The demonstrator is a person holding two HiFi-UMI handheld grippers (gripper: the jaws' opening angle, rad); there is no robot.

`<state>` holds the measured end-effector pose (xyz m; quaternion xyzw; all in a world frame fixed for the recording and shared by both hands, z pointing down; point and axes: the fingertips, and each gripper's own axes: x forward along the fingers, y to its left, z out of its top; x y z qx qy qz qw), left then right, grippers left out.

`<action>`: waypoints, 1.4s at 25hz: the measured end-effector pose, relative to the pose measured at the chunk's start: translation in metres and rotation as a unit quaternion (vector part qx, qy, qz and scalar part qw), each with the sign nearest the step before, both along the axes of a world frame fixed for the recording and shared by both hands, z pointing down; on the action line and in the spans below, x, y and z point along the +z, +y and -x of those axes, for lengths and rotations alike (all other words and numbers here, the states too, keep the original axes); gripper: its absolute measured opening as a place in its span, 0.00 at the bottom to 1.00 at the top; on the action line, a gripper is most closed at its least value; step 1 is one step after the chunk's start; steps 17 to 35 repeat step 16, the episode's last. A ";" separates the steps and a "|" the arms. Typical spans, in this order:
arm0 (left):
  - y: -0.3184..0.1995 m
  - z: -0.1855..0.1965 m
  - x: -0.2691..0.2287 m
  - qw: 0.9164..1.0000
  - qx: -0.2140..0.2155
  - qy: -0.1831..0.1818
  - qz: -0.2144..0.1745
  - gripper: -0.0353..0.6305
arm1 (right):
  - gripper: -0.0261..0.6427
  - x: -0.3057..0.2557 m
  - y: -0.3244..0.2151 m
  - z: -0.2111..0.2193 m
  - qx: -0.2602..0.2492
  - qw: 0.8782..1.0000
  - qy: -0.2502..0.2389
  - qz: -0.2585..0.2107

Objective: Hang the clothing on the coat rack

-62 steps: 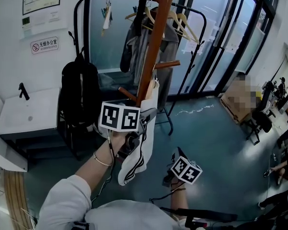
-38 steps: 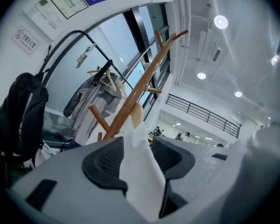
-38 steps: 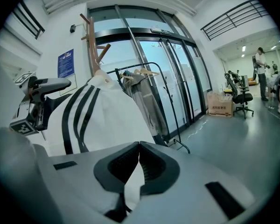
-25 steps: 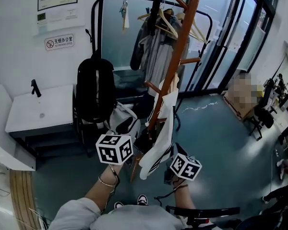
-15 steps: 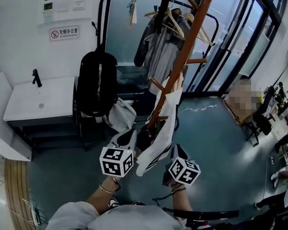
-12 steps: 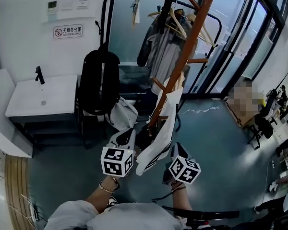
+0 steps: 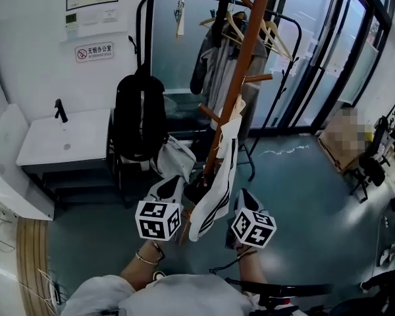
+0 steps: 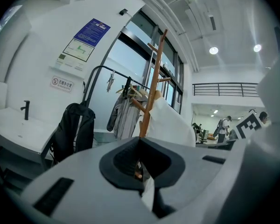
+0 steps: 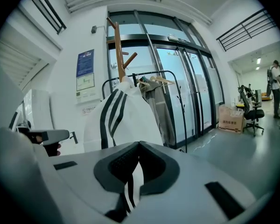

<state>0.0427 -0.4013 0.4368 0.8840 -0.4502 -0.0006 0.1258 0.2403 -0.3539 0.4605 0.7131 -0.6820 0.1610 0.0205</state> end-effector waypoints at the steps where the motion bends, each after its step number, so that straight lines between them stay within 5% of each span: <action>1: 0.000 -0.001 0.000 1.000 -0.001 -0.001 0.001 0.06 | 0.07 -0.002 0.001 -0.001 -0.002 1.000 0.002 -0.001; 35: 0.001 -0.010 0.009 1.000 -0.008 -0.006 0.010 0.06 | 0.07 0.003 0.000 -0.011 -0.009 1.000 0.002 0.004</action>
